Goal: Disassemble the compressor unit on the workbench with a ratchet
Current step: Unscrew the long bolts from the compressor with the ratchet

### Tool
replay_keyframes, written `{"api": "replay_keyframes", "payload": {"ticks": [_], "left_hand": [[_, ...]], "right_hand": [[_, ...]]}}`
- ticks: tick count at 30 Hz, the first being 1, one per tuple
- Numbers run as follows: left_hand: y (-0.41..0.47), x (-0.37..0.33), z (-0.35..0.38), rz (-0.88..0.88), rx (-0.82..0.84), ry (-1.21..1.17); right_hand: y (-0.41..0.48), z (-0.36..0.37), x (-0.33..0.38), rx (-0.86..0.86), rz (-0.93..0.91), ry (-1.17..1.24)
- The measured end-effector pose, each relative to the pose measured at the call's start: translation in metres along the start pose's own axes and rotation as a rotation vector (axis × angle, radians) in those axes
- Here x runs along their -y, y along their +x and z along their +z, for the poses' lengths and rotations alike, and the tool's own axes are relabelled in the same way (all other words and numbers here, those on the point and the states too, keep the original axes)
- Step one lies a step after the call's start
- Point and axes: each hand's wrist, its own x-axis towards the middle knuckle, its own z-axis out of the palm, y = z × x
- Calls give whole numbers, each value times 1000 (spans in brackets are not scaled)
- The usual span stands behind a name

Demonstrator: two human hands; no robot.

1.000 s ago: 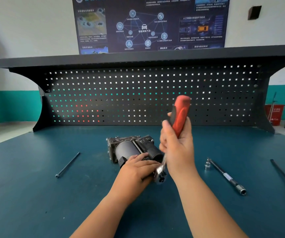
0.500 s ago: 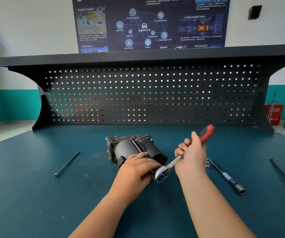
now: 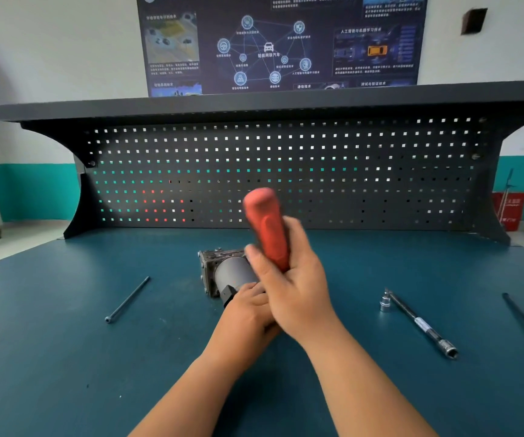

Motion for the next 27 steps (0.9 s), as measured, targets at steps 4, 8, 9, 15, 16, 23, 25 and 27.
{"api": "replay_keyframes", "payload": {"ticks": [4,8,9,15,16,23,25,27], "left_hand": [[-2,10,-1,-19,180,84],[-2,4,0,-43,163,63],[-1,3,0,-41,159,78],[-2,3,-2,-53,189,81],[-2,4,-1,-50,184,84],[1,4,1,8,151,31],[-2,1,2,-76,107,-2],[-3,-1,3,-230,111,32]], "right_hand": [[14,-24,-20,-415,397,345],[9,-54,-49,-913,930,789],[4,-56,-54,-976,1019,875],[12,-48,-55,-954,934,785],[16,-45,-49,-904,849,728],[10,-14,-4,-127,271,212],[4,-5,3,48,128,110],[-1,1,5,151,58,59]]}}
